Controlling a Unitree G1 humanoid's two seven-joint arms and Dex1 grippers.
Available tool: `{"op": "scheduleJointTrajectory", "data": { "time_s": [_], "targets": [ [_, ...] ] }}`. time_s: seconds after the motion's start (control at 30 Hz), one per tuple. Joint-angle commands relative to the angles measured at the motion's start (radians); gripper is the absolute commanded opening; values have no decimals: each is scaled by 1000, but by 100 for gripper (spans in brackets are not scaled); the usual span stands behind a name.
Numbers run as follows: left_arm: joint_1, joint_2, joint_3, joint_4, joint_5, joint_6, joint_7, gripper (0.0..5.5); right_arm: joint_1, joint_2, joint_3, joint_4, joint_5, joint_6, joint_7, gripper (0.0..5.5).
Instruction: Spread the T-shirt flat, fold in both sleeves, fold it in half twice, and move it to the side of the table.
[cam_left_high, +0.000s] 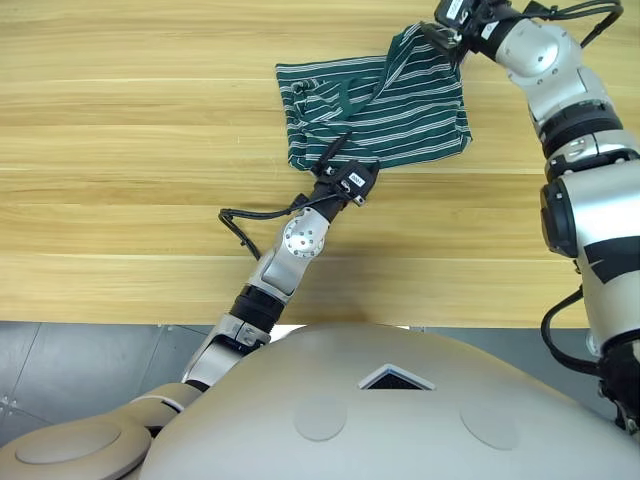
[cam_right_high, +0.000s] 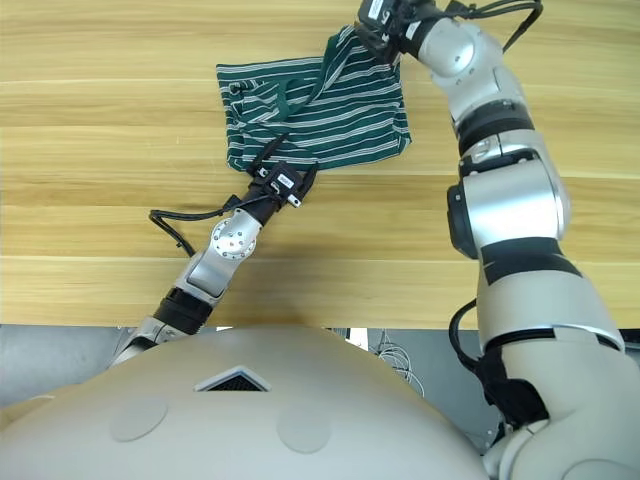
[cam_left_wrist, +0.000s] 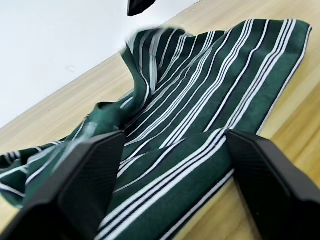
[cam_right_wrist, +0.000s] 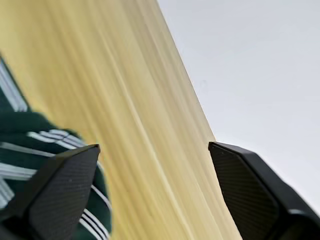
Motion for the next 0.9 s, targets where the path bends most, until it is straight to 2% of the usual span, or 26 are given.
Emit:
{"op": "scheduleJointTrajectory", "data": {
  "time_s": [0.03,0.13,0.2,0.3,0.4,0.53,0.67,0.77,0.9],
  "targets": [
    [30,8,-19,63,1,43,-14,361,-64,-26,-36,38,9,72,-94,405],
    [33,3,-22,61,2,43,-8,361,-44,-44,-43,39,6,55,-119,405],
    [33,3,-24,57,4,42,-6,361,2,-55,-45,21,18,-23,-62,405],
    [36,17,-11,1,0,33,-6,361,88,-68,-79,-30,111,-189,206,405],
    [53,42,-2,-133,-2,22,-24,361,165,-90,-148,-95,269,-248,533,405],
    [64,85,20,-327,2,46,-62,361,267,-96,-166,-138,342,-212,727,405],
    [-8,135,99,-309,-11,79,-76,361,329,-60,-133,-162,313,-183,713,405],
    [-89,162,144,-203,-19,74,-71,361,357,-46,-80,-172,248,-190,665,405],
    [-207,182,147,-13,14,57,-42,361,379,-34,-26,-182,187,-178,606,405]
  ]
}}
